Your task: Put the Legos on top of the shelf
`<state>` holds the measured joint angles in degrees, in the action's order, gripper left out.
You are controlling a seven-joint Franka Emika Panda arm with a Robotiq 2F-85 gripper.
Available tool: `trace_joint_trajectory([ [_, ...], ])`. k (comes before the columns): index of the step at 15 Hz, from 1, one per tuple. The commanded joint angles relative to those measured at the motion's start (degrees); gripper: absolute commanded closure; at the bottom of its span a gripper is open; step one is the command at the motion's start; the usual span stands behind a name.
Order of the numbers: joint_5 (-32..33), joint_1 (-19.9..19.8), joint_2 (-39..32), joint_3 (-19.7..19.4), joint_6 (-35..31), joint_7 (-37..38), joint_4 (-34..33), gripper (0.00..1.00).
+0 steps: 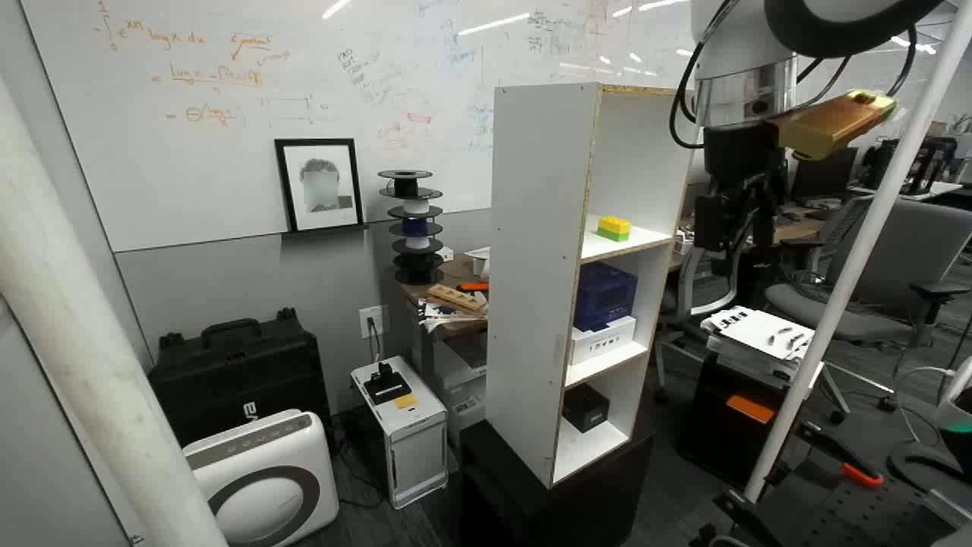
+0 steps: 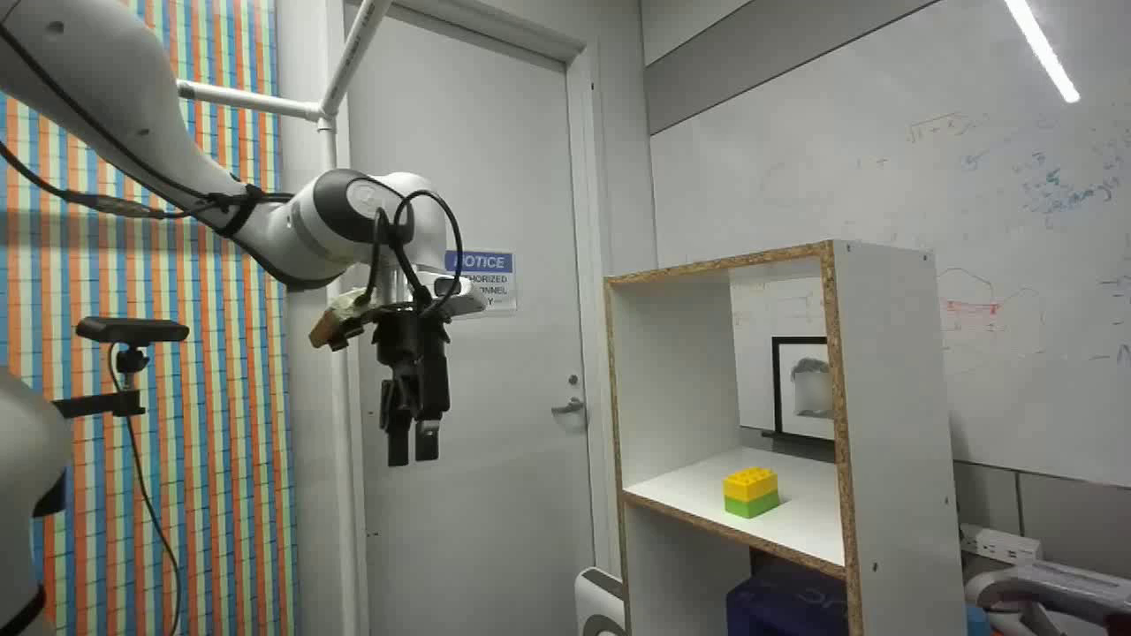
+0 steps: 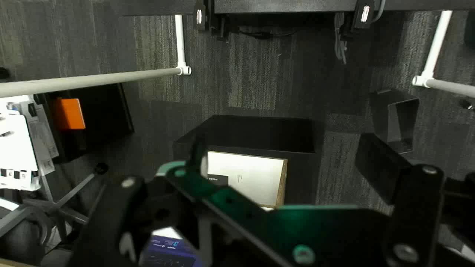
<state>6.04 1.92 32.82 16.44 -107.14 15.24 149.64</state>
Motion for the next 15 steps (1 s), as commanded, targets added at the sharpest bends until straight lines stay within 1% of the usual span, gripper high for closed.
trace_joint_trajectory([
  [1, 0.79, 1.64, -0.24, -1.49, 0.16, 0.77, -0.19, 0.0],
  [11, 0.79, 1.63, -0.09, -1.48, 0.16, 0.76, -0.36, 0.0],
  [13, 0.96, 1.93, 3.61, -2.65, -8.43, 0.78, 3.03, 0.0],
  [15, 0.86, 0.67, 4.03, -5.01, -14.89, 0.04, 4.17, 0.0],
])
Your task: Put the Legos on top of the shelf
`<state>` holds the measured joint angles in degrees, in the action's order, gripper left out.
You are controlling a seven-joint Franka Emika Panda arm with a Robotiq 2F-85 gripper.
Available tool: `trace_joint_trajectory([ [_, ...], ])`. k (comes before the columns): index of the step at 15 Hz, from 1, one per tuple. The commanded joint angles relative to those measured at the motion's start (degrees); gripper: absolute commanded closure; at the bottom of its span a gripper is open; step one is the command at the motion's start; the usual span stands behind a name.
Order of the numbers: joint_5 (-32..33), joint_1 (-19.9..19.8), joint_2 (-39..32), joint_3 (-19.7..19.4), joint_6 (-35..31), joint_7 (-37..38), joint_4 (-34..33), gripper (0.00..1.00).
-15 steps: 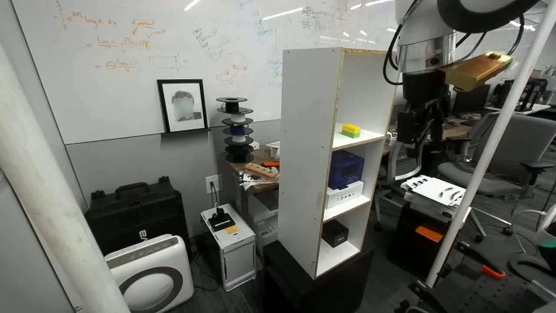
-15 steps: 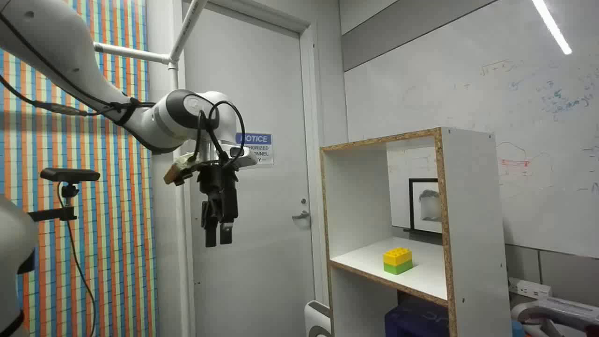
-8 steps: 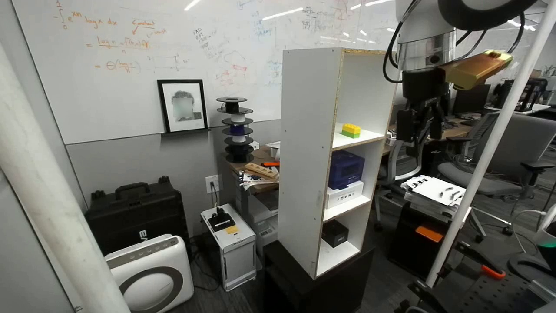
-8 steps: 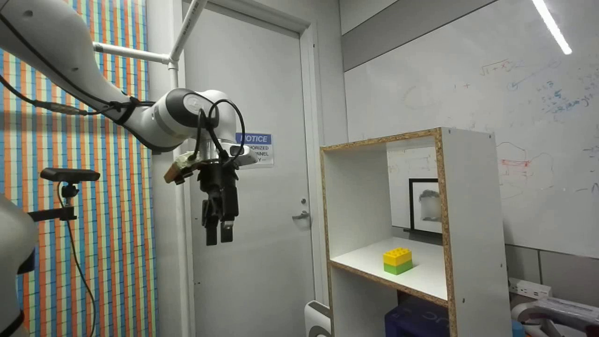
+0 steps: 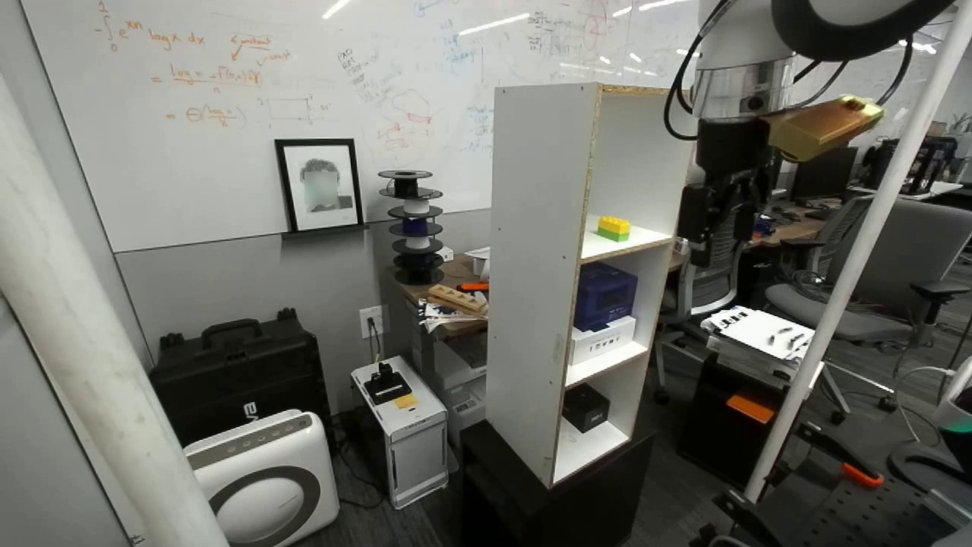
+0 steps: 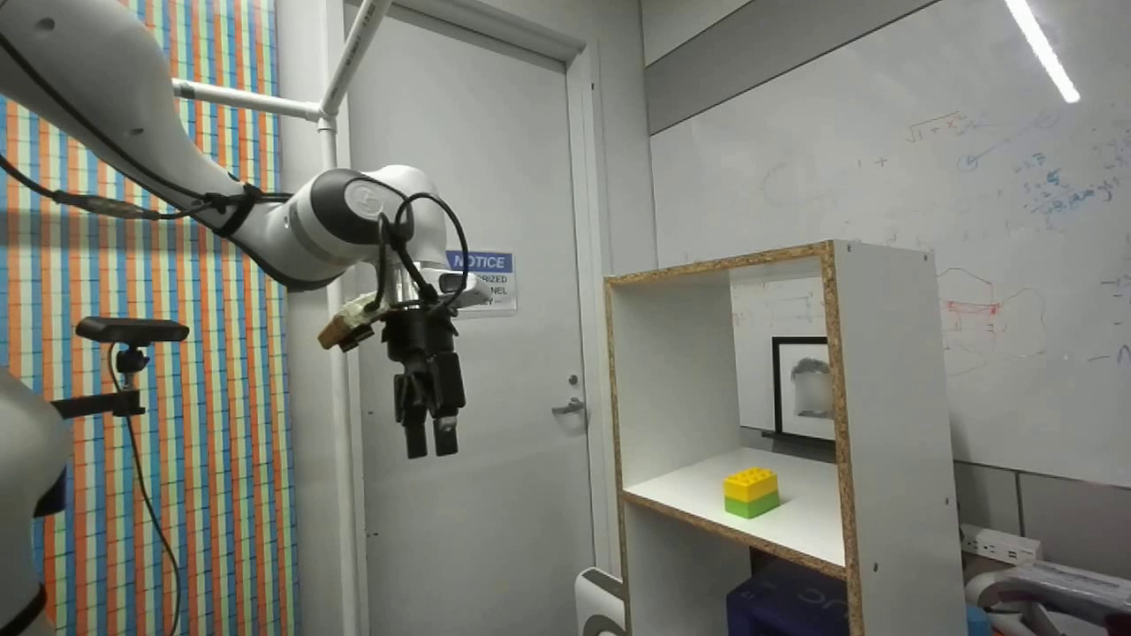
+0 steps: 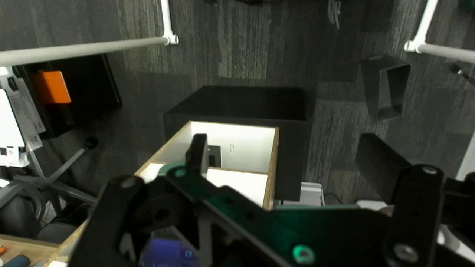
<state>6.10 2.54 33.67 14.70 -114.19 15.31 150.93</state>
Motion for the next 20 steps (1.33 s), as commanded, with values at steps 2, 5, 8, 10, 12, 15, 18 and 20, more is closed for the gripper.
trace_joint_trajectory([
  [2, 1.41, -1.77, 3.05, -6.55, -14.93, -2.0, 3.64, 0.0],
  [5, 0.24, -4.28, -0.36, -12.63, -28.08, -5.74, 3.88, 0.0],
  [8, -2.36, -4.61, -5.89, -19.3, -40.1, -13.3, 2.58, 0.0],
  [10, -5.06, -3.23, -10.33, -23.11, -46.11, -18.16, 1.26, 0.0],
  [12, -8.62, -1.17, -15.07, -26.11, -50.39, -22.32, -0.43, 0.0],
  [15, -14.14, 2.41, -22.65, -28.18, -54.32, -26.22, -4.24, 0.0],
  [18, -18.74, 6.53, -29.85, -30.12, -56.73, -29.07, -9.75, 0.0],
  [20, -22.66, 7.65, -33.66, -30.29, -56.41, -31.11, -13.82, 0.0],
])
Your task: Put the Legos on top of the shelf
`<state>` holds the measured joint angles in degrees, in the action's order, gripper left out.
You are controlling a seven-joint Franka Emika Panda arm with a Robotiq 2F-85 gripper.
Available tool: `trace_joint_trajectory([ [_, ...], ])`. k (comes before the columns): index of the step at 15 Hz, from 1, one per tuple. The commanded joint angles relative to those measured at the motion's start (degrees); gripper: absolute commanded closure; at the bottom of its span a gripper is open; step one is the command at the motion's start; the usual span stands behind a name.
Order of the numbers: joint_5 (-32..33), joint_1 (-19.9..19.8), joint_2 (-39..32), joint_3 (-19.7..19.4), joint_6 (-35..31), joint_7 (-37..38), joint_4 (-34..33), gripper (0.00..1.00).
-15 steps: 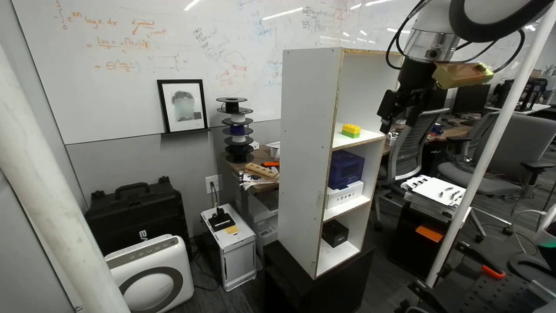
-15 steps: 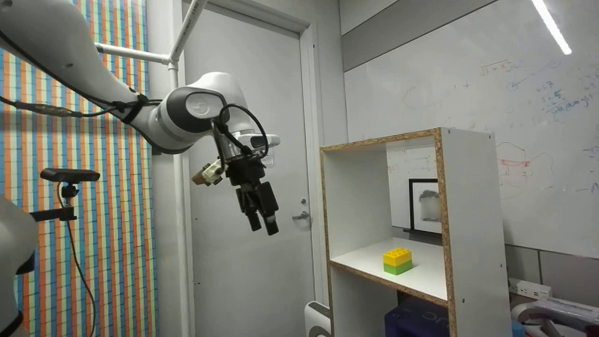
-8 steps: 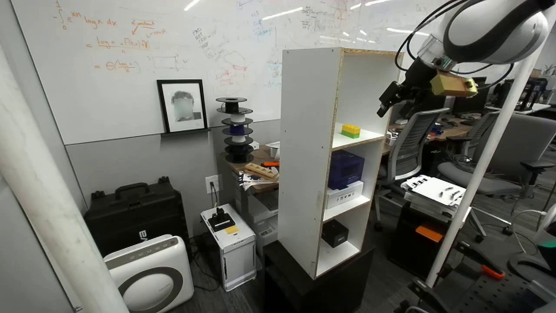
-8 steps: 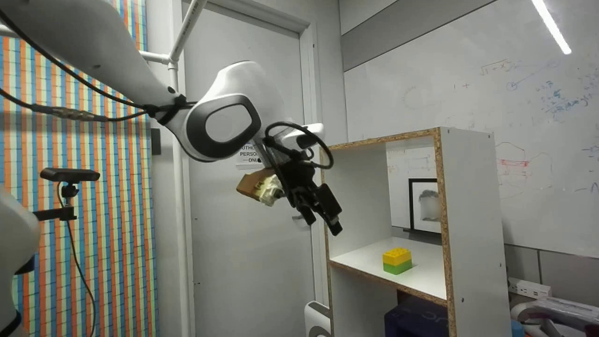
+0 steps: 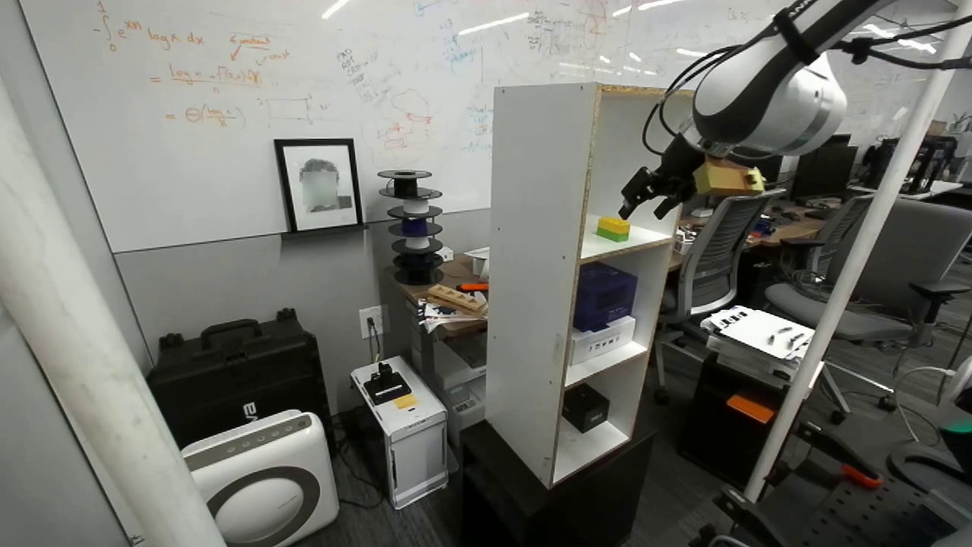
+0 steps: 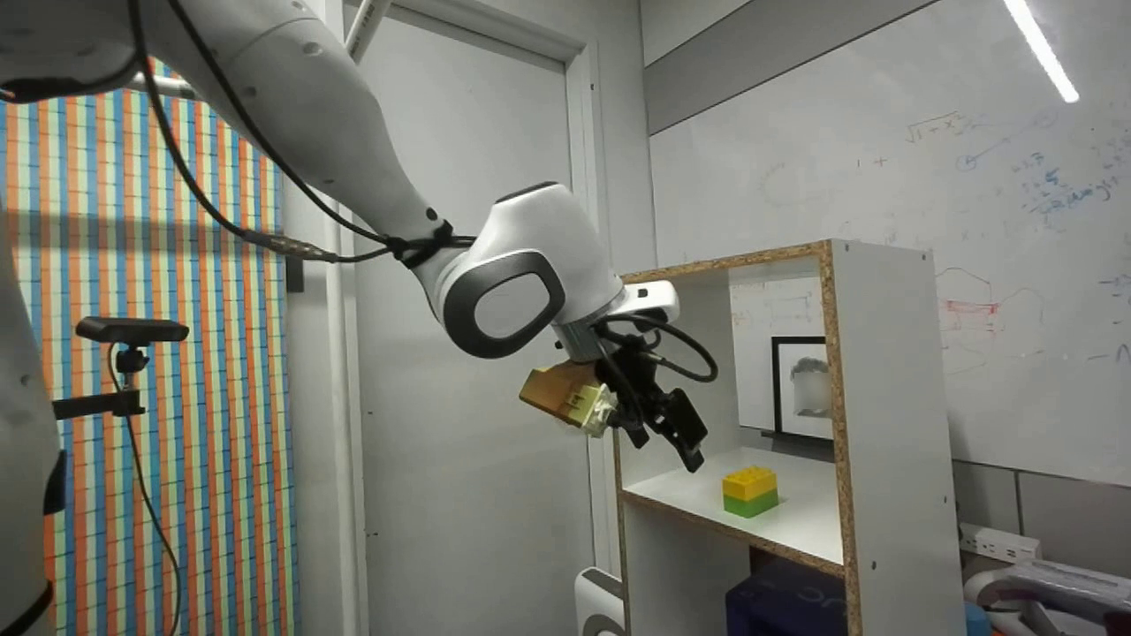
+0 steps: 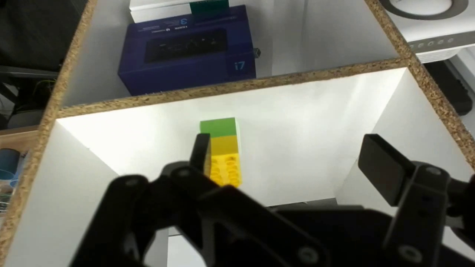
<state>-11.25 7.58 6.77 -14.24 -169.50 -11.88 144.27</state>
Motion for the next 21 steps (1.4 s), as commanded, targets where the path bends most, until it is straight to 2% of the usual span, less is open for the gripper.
trace_joint_trajectory([
  [1, -6.57, 2.33, -8.57, -1.13, -0.56, -4.84, -9.11, 0.0],
  [4, -7.52, 0.26, -13.34, -0.78, 0.68, -6.32, -13.82, 0.0],
  [9, -7.47, -2.58, -19.43, 0.27, -0.26, -6.23, -17.83, 0.0],
  [10, -8.0, -2.97, -20.48, 0.75, -0.67, -6.11, -18.42, 0.25],
  [11, -8.22, -3.27, -21.26, 1.15, -0.81, -5.97, -18.87, 0.26],
  [14, -7.86, -3.52, -22.3, 1.43, -0.39, -5.04, -19.75, 0.5],
  [16, -5.86, -2.41, -20.91, -0.28, 0.07, -3.05, -19.0, 0.66],
  [17, -0.13, -6.36, -19.63, 2.93, 0.33, 1.77, -18.06, 0.73],
  [19, 4.04, -6.67, -17.13, 2.28, 1.27, 5.09, -15.65, 0.89],
  [20, 6.01, -6.82, -15.46, 2.0, 1.85, 7.28, -14.02, 0.84],
  [21, 6.46, -2.96, -12.95, -2.11, 3.18, 8.41, -11.5, 0.84],
])
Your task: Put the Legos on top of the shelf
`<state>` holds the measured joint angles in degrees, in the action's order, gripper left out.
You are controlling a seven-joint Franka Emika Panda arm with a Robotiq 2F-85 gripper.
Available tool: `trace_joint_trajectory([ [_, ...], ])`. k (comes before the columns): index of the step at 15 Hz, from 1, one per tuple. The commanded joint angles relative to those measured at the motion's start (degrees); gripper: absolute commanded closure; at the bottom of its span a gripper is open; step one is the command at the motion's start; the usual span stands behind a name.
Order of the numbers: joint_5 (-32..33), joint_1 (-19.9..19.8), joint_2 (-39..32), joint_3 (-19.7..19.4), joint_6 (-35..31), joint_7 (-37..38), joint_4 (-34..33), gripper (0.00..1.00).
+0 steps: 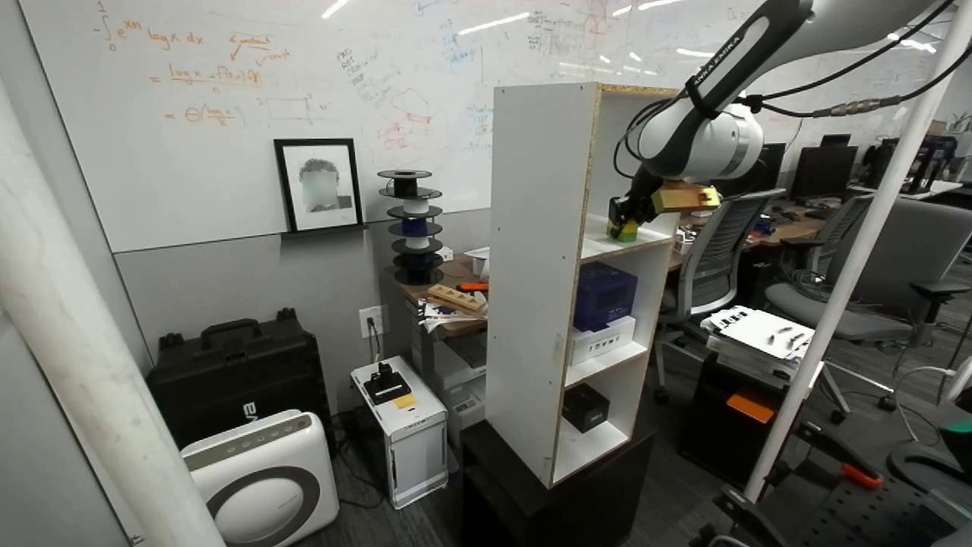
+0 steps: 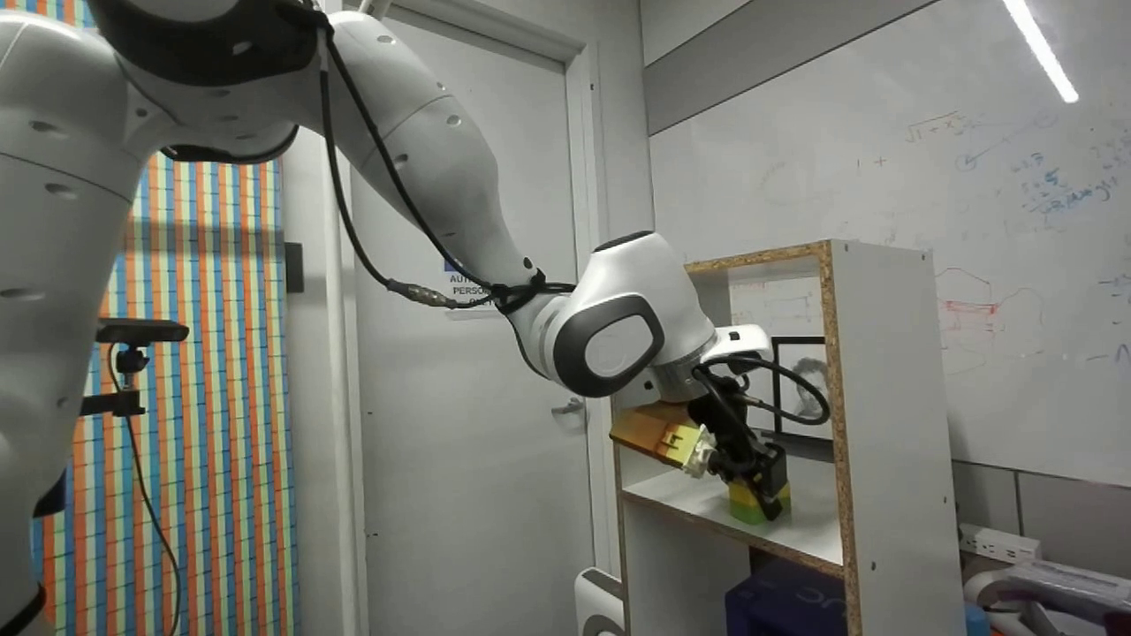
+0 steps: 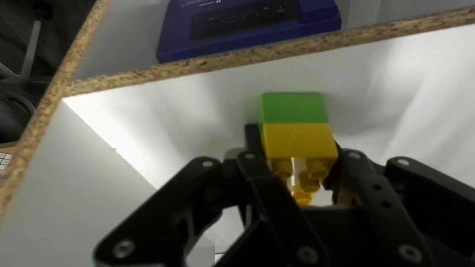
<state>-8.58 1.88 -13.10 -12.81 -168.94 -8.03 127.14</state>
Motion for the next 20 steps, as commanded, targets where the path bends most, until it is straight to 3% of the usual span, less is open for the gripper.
trace_joint_trajectory([
  [1, 6.09, 3.02, 9.35, -4.29, 4.2, 6.57, 7.82, 0.85],
  [5, 22.56, 4.01, 20.93, -7.1, 7.42, 18.11, 16.81, 0.84],
  [7, 29.25, 2.08, 27.1, -5.09, 9.0, 24.16, 18.68, 0.83],
  [9, 31.17, 1.54, 32.93, -3.31, 10.97, 27.85, 19.28, 0.83],
  [10, 27.31, -3.65, 35.23, 3.01, 12.7, 26.22, 18.83, 0.83],
  [13, 20.34, -5.13, 42.13, 7.99, 22.2, 26.12, 15.23, 0.83],
  [16, 15.38, -7.21, 46.51, 11.62, 31.45, 27.68, 8.33, 0.82],
  [20, 14.76, -11.54, 45.05, 13.68, 42.5, 32.34, -6.46, 0.82],
])
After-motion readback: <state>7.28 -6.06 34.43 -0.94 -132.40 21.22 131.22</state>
